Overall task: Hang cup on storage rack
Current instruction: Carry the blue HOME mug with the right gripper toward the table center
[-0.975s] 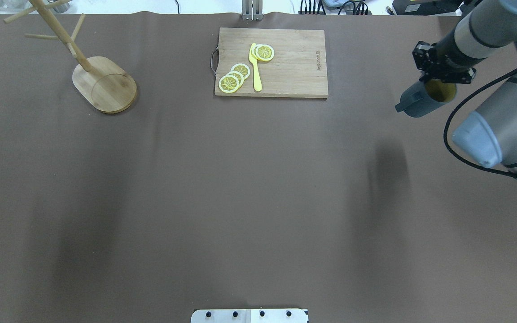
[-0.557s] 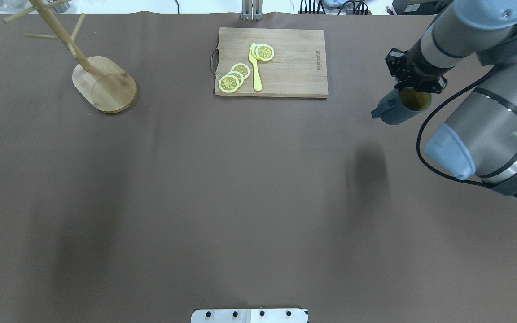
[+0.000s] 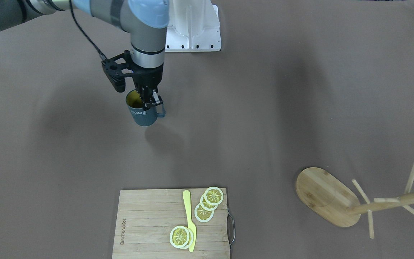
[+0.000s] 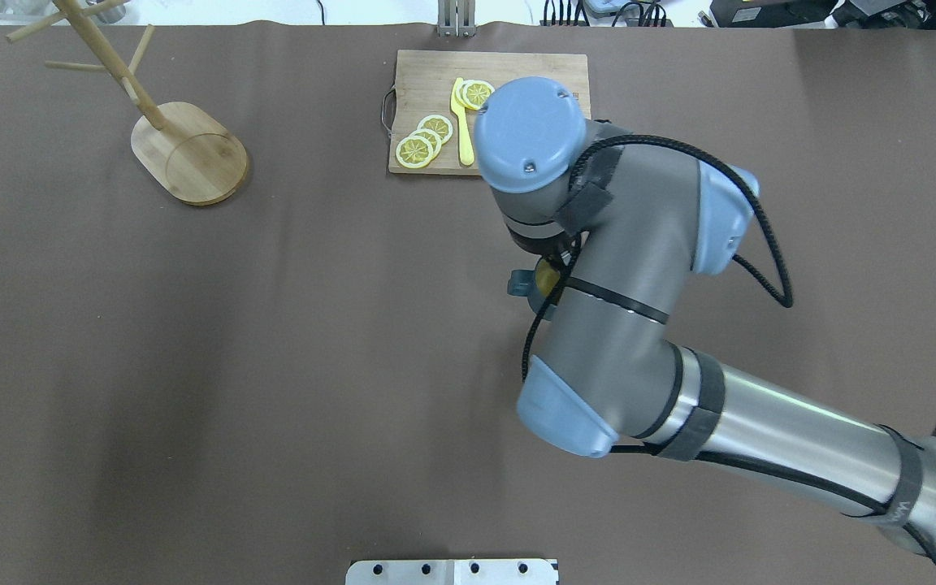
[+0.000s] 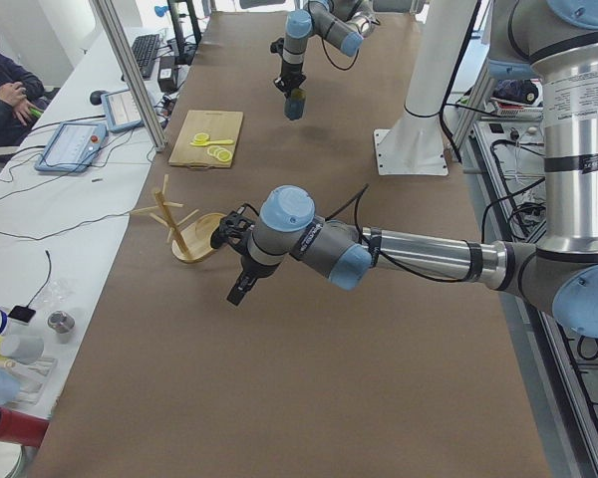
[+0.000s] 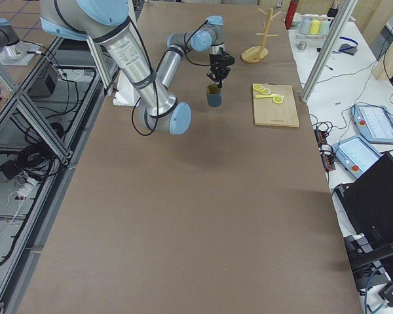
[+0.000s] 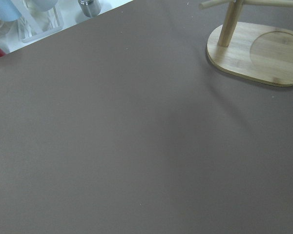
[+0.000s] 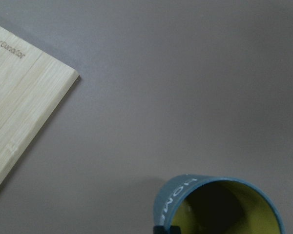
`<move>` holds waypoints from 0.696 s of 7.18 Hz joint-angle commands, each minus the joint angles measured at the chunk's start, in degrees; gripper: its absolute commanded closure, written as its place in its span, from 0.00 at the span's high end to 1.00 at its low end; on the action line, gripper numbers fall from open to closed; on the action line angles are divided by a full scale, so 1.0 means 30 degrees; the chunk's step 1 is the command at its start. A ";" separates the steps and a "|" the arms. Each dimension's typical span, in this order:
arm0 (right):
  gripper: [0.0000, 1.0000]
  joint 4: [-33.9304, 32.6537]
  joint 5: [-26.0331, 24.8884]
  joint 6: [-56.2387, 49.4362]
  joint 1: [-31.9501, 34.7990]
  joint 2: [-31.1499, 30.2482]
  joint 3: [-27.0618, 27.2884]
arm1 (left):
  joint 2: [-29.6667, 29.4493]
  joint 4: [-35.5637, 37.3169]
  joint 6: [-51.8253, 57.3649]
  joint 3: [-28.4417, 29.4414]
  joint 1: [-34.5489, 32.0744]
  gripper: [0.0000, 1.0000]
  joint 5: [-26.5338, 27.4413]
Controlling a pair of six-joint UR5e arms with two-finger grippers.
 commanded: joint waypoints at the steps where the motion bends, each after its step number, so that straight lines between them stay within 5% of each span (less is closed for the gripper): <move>1: 0.00 -0.0243 0.0062 0.3037 -0.0930 0.4315 -0.5670 | 0.0019 -0.0005 0.0029 0.0019 -0.0004 0.99 0.0025; 5: 0.01 0.0689 0.0355 0.3838 -0.1929 0.4861 -0.6773 | 0.0019 -0.0093 0.0088 0.0107 0.0025 0.99 0.0025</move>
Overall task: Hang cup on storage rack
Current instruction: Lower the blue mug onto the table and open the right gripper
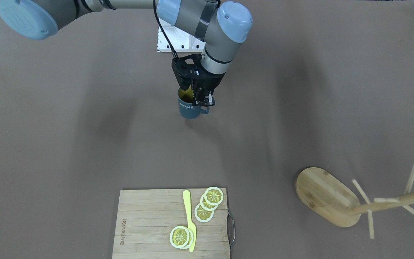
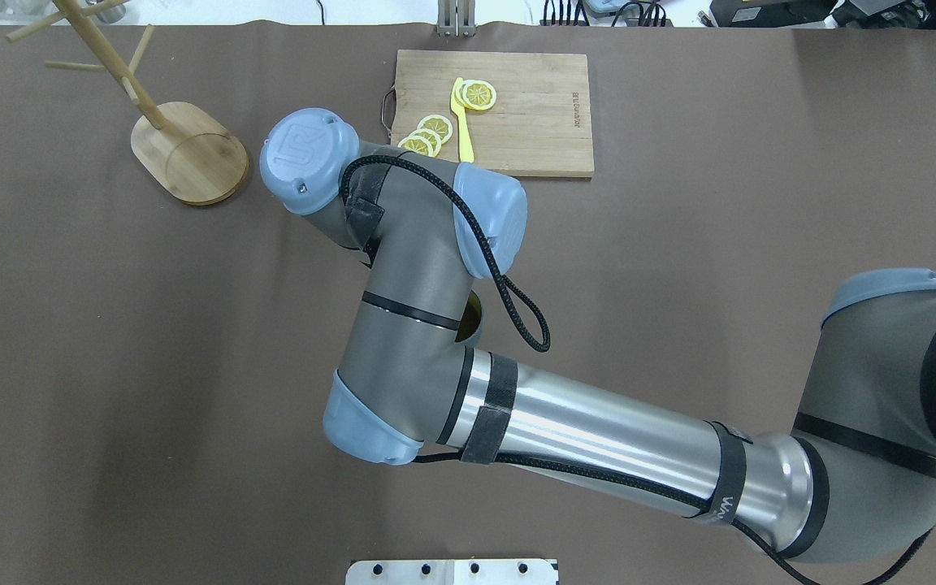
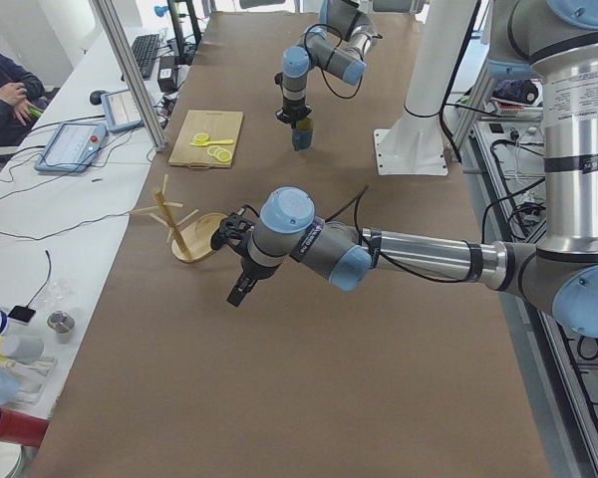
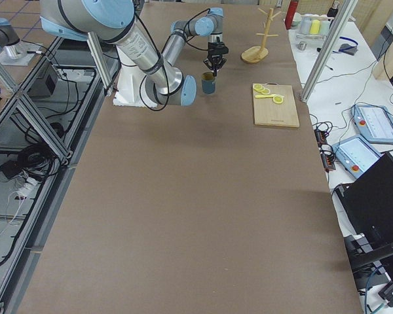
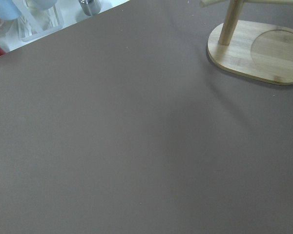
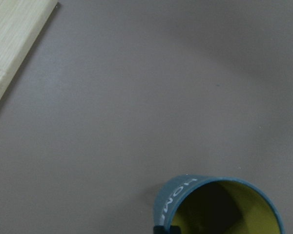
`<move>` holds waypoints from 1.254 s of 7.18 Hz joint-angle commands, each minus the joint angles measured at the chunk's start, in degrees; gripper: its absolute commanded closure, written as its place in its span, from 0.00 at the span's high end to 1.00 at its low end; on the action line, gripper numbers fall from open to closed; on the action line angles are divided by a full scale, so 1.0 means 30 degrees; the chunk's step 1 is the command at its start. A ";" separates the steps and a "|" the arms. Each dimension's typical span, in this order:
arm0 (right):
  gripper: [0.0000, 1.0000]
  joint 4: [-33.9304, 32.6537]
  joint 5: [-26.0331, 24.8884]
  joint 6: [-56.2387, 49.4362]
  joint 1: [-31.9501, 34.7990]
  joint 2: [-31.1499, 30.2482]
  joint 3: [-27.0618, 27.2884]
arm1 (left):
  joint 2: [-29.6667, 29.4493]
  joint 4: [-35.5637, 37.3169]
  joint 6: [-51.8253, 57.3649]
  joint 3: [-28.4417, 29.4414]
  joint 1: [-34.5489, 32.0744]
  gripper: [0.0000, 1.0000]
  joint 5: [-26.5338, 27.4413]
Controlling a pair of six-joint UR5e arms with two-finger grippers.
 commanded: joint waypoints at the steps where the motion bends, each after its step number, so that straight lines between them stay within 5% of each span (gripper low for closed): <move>1: 0.08 0.1225 0.0026 0.0030 -0.0203 0.0022 -0.1051 | -0.0024 -0.0008 0.0014 0.0008 0.0011 0.99 0.0000; 4: 0.38 0.1262 -0.0003 -0.0670 -0.0145 -0.0008 -0.1057 | -0.0025 -0.0038 0.0014 0.0008 -0.0018 0.99 0.0000; 5: 0.99 0.1203 -0.0003 -0.1631 0.0087 -0.0008 -0.0998 | -0.0025 -0.0009 -0.0015 0.0008 -0.0019 0.99 0.0000; 7: 1.00 0.1115 0.0113 -0.4845 0.1518 -0.0299 -0.0589 | -0.0025 -0.0008 -0.0074 -0.0021 -0.0018 0.99 -0.0029; 9: 1.00 0.1115 0.0903 -0.9205 0.2896 -0.3531 0.3458 | 0.0004 -0.0791 -0.0162 -0.0225 0.0010 0.99 -0.0145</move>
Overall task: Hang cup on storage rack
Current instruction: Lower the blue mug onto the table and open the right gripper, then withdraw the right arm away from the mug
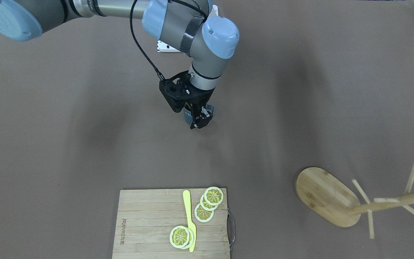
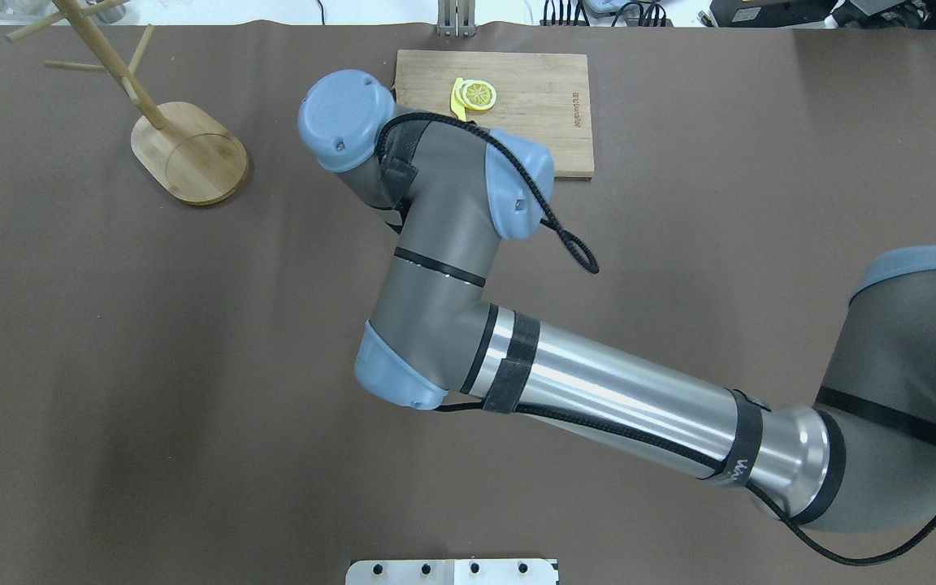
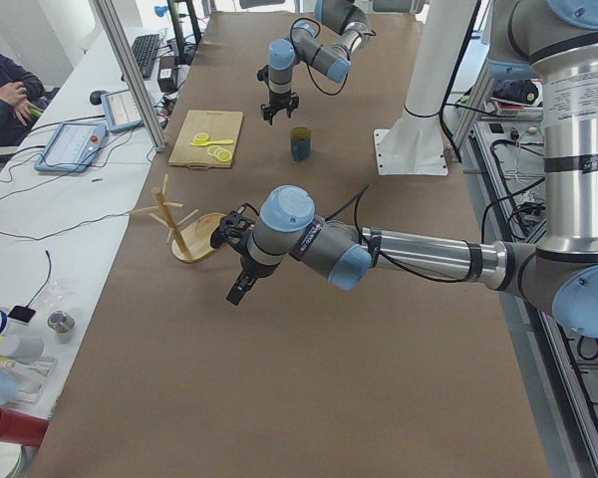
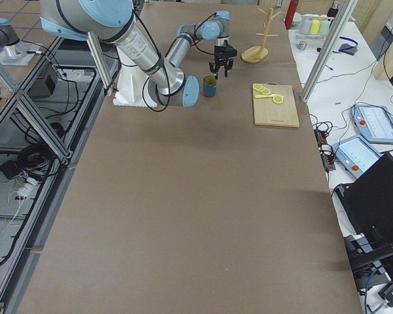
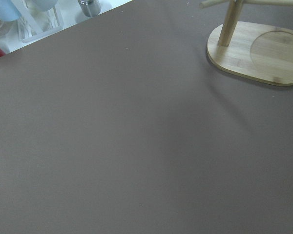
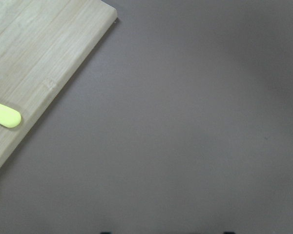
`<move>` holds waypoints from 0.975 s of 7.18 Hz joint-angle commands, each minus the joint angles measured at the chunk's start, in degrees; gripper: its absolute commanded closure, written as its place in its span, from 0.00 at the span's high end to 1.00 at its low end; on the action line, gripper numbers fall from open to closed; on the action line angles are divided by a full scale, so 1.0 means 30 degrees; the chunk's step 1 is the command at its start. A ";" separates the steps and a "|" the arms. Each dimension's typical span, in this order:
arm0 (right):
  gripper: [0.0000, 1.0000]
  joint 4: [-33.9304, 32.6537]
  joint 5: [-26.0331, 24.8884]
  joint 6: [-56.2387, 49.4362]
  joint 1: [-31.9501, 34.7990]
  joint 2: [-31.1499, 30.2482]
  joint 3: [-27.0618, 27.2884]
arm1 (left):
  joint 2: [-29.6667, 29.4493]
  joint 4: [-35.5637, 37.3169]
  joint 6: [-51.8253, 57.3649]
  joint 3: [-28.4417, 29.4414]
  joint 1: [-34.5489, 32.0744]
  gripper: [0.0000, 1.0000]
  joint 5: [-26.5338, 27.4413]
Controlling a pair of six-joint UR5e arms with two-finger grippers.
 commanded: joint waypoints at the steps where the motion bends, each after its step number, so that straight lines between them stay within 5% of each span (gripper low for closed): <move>1: 1.00 0.0023 0.0894 -0.5054 0.1719 -0.4047 0.4800 | 0.0353 -0.1794 -0.0672 -0.0071 0.0078 0.99 -0.0181; 5: 1.00 0.0199 0.4437 -1.6999 0.6870 -0.8950 0.7633 | 0.0151 -1.0453 -0.7977 -0.0130 0.3292 0.98 -0.1531; 7: 1.00 0.0229 0.5375 -2.3269 0.9419 -1.0767 0.7607 | -0.0168 -1.1474 -0.8881 -0.0159 0.4788 0.98 -0.1384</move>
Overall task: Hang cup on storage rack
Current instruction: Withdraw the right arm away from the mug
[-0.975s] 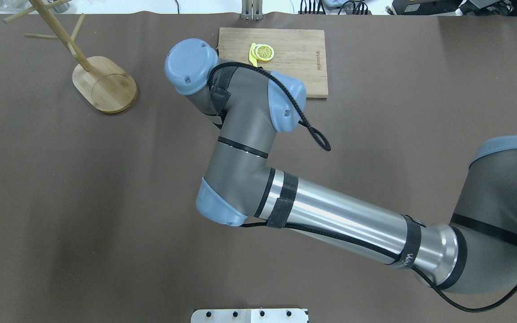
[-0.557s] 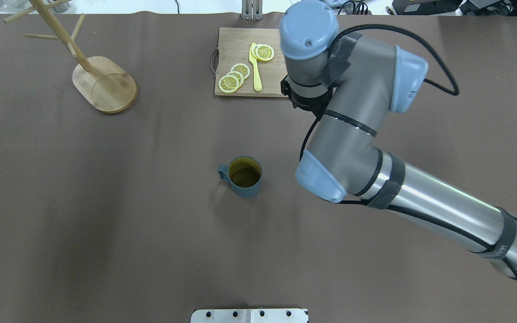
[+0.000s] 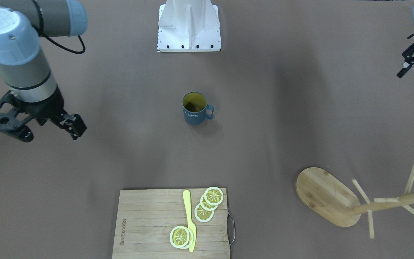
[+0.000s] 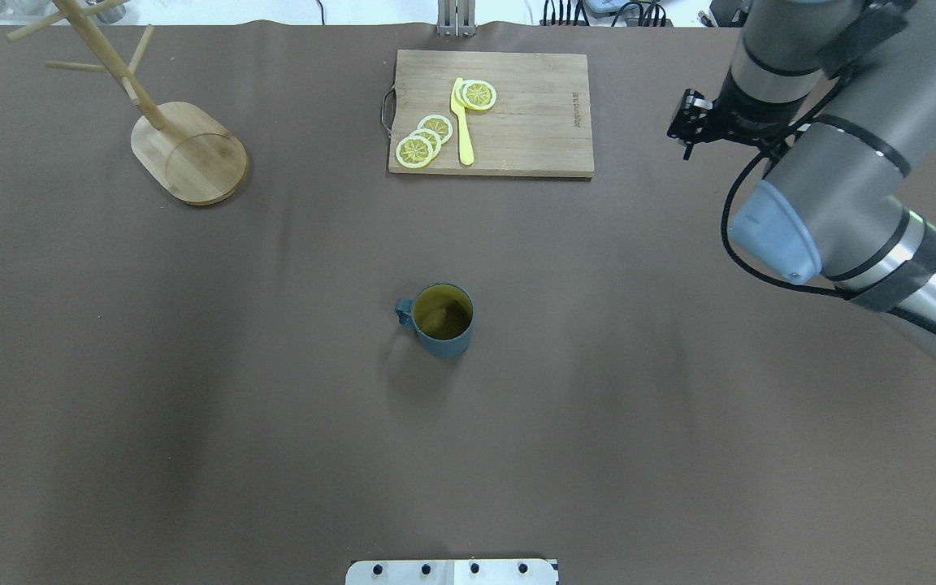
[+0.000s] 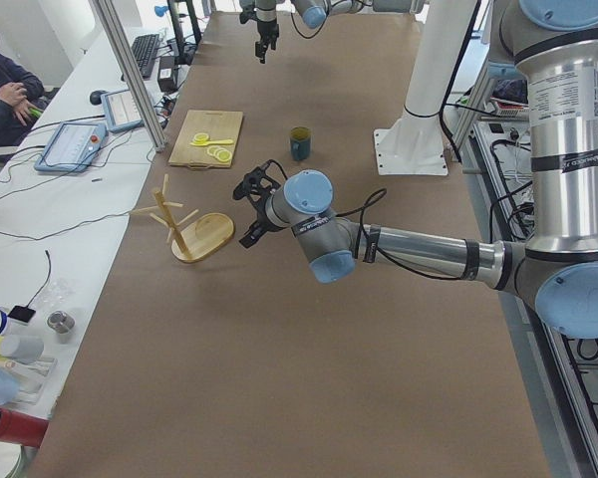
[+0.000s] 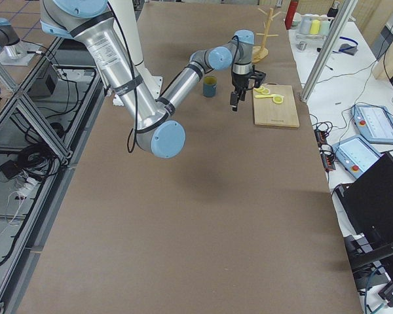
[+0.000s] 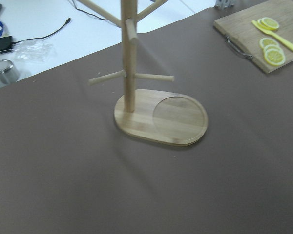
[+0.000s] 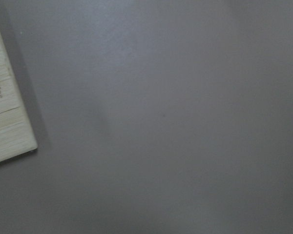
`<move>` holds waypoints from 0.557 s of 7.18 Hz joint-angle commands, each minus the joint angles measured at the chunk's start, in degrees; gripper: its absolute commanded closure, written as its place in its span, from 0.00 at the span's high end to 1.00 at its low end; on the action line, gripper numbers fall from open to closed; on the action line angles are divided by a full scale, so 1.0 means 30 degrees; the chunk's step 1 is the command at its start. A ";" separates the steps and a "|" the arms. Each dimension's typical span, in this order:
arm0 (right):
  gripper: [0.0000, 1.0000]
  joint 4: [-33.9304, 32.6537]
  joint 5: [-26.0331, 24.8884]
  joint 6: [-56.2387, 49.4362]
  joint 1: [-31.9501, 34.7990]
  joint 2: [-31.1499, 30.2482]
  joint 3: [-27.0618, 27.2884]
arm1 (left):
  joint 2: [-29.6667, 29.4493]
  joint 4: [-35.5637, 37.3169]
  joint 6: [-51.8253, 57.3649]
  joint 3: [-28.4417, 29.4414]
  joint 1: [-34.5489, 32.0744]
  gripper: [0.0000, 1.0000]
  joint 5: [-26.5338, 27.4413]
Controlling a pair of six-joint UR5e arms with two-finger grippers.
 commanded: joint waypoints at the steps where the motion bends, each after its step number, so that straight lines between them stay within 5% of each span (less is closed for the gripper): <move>1: 1.00 0.0062 0.1284 -0.6735 0.2881 -0.2108 0.0047 | -0.0675 -0.0793 -0.0754 -0.0050 0.1776 0.98 0.0617; 4: 1.00 0.2308 0.2754 -1.3538 0.6339 -0.5678 -0.0098 | -0.1643 -0.0793 -0.2475 -0.0459 0.5227 0.98 0.3628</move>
